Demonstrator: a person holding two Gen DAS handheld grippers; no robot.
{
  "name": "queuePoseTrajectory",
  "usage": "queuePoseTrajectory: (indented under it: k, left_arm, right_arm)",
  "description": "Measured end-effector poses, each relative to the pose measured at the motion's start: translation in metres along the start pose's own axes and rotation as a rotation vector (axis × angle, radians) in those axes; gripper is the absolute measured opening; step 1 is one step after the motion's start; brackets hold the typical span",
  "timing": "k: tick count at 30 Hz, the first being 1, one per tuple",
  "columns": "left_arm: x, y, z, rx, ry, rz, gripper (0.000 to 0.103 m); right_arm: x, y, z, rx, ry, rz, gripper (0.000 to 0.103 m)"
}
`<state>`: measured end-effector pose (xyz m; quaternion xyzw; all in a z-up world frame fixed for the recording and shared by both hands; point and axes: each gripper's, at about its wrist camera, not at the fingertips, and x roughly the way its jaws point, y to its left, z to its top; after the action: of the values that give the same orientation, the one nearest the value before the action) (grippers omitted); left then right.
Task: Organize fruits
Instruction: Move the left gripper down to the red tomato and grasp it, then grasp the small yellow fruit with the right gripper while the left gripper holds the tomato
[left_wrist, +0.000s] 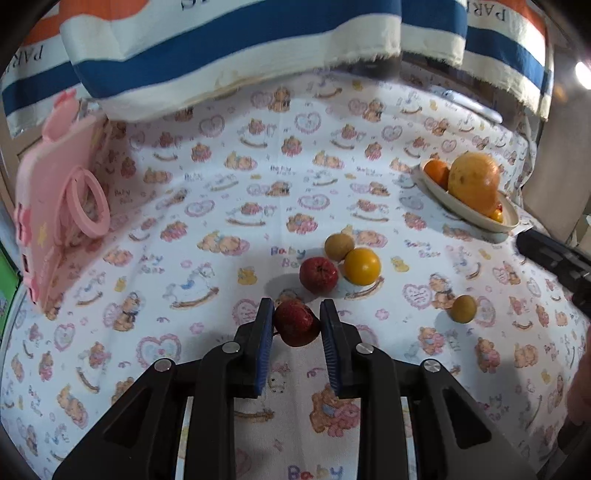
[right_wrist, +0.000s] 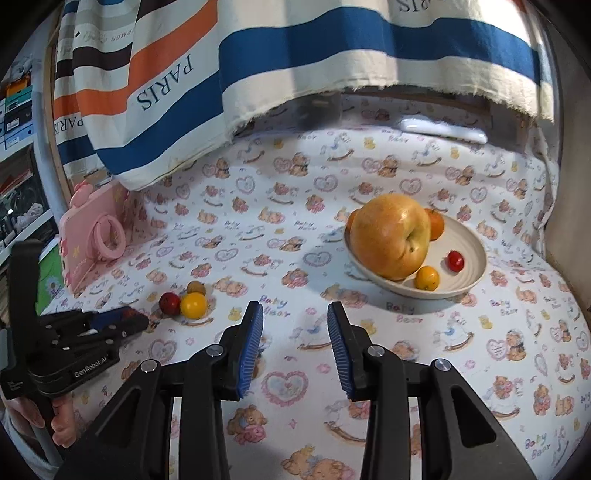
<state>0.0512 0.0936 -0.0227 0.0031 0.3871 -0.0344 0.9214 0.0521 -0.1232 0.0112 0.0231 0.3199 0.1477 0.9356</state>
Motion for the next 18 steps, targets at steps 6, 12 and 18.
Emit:
queuePoseTrajectory:
  k: [6, 12, 18]
  left_arm:
    - [-0.021, -0.007, 0.002, 0.015, -0.064, -0.002, 0.024]
    - [-0.030, -0.009, 0.001, 0.014, -0.104, -0.001, 0.024]
    - [-0.031, -0.009, 0.002, 0.025, -0.105, 0.019, 0.024]
  right_arm:
    - [0.017, 0.014, -0.008, -0.008, 0.082, 0.065, 0.056]
    - [0.037, 0.023, -0.017, -0.017, 0.150, 0.053, 0.063]
    - [0.049, 0.024, -0.025, -0.029, 0.181, 0.045, 0.063]
